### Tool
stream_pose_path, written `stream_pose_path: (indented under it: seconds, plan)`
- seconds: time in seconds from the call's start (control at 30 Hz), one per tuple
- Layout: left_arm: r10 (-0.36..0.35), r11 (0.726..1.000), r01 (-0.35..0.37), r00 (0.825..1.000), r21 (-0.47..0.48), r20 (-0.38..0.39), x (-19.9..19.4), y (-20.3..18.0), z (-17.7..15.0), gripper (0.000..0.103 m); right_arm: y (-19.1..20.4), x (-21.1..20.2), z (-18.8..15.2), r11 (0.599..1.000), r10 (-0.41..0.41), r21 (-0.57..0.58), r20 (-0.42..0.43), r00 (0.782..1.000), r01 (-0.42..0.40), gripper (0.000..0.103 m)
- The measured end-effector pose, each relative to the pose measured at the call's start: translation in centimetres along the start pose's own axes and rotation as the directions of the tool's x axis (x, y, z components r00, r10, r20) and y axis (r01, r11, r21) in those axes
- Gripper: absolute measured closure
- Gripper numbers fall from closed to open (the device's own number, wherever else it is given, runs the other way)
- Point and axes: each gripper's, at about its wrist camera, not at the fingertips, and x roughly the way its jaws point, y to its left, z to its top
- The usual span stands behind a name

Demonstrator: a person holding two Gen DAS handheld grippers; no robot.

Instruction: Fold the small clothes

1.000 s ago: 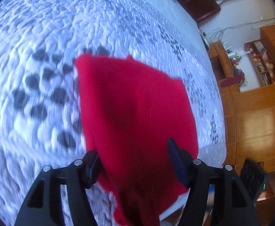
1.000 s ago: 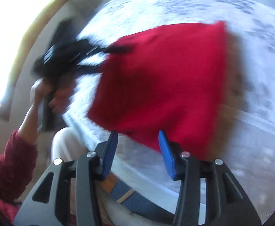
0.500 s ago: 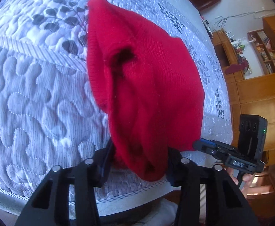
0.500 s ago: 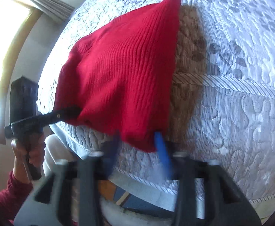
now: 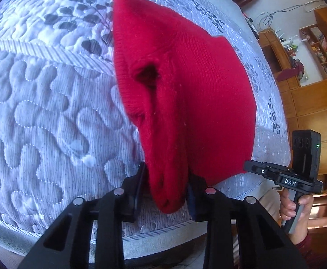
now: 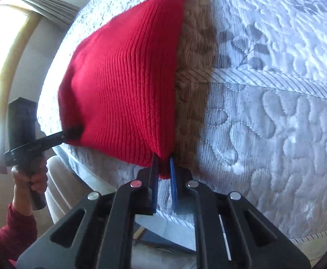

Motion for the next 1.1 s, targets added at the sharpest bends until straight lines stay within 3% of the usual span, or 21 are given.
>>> stream_pose_path:
  seconds: [0.03, 0.1, 0.2, 0.37, 0.43, 0.5, 0.6, 0.77, 0.8, 0.83, 0.87, 0.9, 0.93, 0.97, 1.1]
  plan:
    - [0.000, 1.000, 0.000, 1.000, 0.001, -0.005, -0.2, -0.1, 0.0, 0.067, 0.4, -0.2, 0.2, 1.000, -0.002, -0.010, 0.001, 1.000, 0.002, 0.090]
    - [0.024, 1.000, -0.024, 1.000, -0.006, -0.013, -1.5, -0.1, 0.2, 0.054, 0.9, -0.6, 0.4, 1.000, 0.011, -0.026, 0.001, 1.000, -0.011, 0.082]
    - [0.092, 0.995, -0.094, 0.994, 0.027, 0.056, -4.5, -0.5, 1.5, 0.050, 1.0, -3.1, 1.7, 0.999, 0.036, -0.042, 0.040, 0.999, -0.034, 0.076]
    - [0.154, 0.985, -0.164, 0.974, 0.049, 0.164, -7.6, -1.5, 6.7, 0.043, 0.6, -5.5, 8.1, 0.999, 0.025, -0.023, 0.104, 0.994, -0.023, 0.068]
    - [0.171, 0.982, -0.182, 0.972, 0.055, 0.158, -6.6, -1.7, 9.3, 0.039, -0.1, -5.0, 10.9, 0.999, 0.040, 0.015, 0.106, 0.994, -0.042, 0.057]
    - [0.229, 0.972, -0.234, 0.964, 0.025, 0.133, -5.0, -0.7, 12.4, 0.039, -0.8, -3.9, 13.6, 0.998, 0.041, 0.042, 0.100, 0.994, -0.045, 0.053]
    - [0.237, 0.971, -0.235, 0.967, -0.037, 0.097, -2.7, 0.4, 16.0, 0.039, -2.4, -2.3, 16.7, 0.994, 0.066, 0.079, 0.072, 0.995, -0.071, 0.044]
    - [0.259, 0.965, -0.255, 0.964, -0.058, 0.055, 0.3, 1.7, 18.8, 0.035, -2.9, 0.3, 20.2, 0.991, 0.096, 0.093, 0.045, 0.994, -0.100, 0.038]
    - [0.241, 0.970, -0.238, 0.969, -0.056, 0.055, 0.7, 1.7, 18.9, 0.039, -2.9, 0.9, 20.7, 0.991, 0.095, 0.094, 0.036, 0.995, -0.098, 0.040]
    - [0.220, 0.975, -0.217, 0.974, -0.048, 0.061, 1.0, 1.6, 19.0, 0.045, -2.9, 1.7, 21.1, 0.991, 0.101, 0.090, 0.023, 0.995, -0.102, 0.053]
    - [0.206, 0.978, -0.204, 0.977, -0.044, 0.059, 1.2, 1.3, 19.3, 0.060, -2.8, 2.4, 21.5, 0.990, 0.112, 0.085, 0.009, 0.994, -0.112, 0.065]
    - [0.213, 0.976, -0.210, 0.975, -0.048, 0.060, 1.3, 1.3, 19.3, 0.066, -2.7, 2.8, 21.7, 0.989, 0.121, 0.080, -0.002, 0.993, -0.121, 0.086]
    - [0.214, 0.976, -0.210, 0.974, -0.061, 0.072, 1.2, 1.4, 19.3, 0.071, -2.5, 2.8, 21.8, 0.991, 0.120, 0.063, 0.000, 0.993, -0.120, 0.091]
    - [0.207, 0.977, -0.202, 0.975, -0.066, 0.081, 1.1, 1.4, 19.3, 0.083, -2.3, 2.5, 21.8, 0.992, 0.119, 0.043, 0.009, 0.993, -0.119, 0.092]
    - [0.209, 0.976, -0.198, 0.970, -0.090, 0.127, -0.3, 2.2, 18.8, 0.087, -2.2, 1.6, 21.8, 0.987, 0.158, 0.020, 0.055, 0.986, -0.159, 0.093]
